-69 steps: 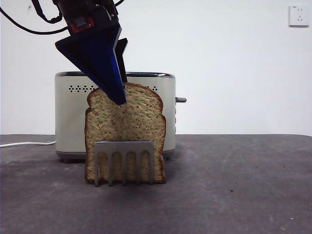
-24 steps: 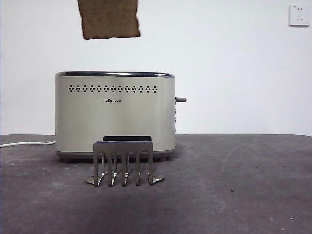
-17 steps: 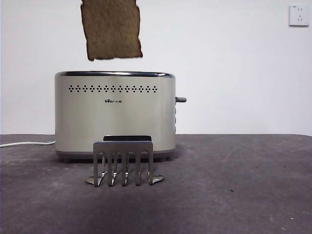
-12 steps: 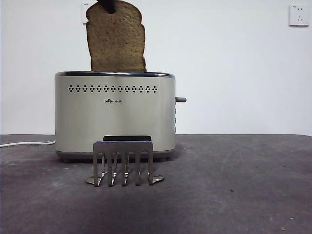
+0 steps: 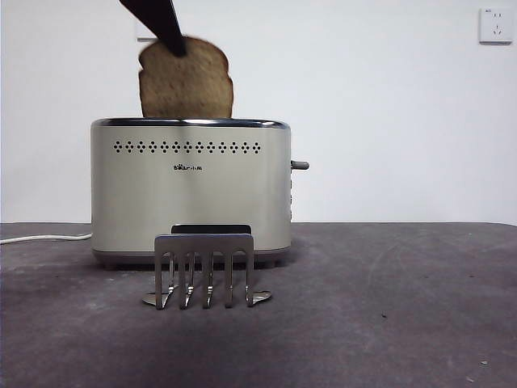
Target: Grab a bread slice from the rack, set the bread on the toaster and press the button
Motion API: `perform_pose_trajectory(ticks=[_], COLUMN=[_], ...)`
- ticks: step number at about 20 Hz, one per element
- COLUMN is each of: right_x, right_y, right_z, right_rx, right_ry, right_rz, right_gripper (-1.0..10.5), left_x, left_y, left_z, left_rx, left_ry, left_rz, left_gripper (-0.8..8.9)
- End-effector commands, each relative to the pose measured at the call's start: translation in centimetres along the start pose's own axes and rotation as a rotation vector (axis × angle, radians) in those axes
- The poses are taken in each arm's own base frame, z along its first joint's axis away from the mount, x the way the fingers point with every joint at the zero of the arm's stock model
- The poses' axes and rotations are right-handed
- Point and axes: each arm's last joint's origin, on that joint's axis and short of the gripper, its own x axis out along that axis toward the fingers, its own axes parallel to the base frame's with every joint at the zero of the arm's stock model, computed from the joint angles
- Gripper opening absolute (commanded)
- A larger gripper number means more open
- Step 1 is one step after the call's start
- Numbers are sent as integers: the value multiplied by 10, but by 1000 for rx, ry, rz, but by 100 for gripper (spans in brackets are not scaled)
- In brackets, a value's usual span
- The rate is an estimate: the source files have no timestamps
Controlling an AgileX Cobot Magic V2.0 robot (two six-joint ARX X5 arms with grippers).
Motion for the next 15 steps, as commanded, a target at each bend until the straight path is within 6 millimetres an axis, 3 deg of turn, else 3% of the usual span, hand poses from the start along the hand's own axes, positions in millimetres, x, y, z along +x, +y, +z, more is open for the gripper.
perform_pose_trajectory(ticks=[1, 5, 8, 10, 15], right_x=[1, 3, 6, 9, 25], right_y=[0, -2, -4, -8, -22], right_z=[0, 1, 2, 4, 14], right_rx=[-18, -11, -14, -14, -17], right_ry=[1, 10, 7, 6, -16], right_rz=[4, 4, 3, 3, 4], right_gripper=[-12, -12, -12, -12, -12], left_x=[19, 45, 46, 45, 28], left_y=[7, 17, 19, 19, 19], left_z=[-3, -8, -9, -9, -7], left_rx=[-5, -92, -129, -139, -203], left_ry=[-6, -5, -11, -11, -37], left_rz=[-11, -2, 9, 11, 44], left_gripper=[-10, 30, 253, 344, 353])
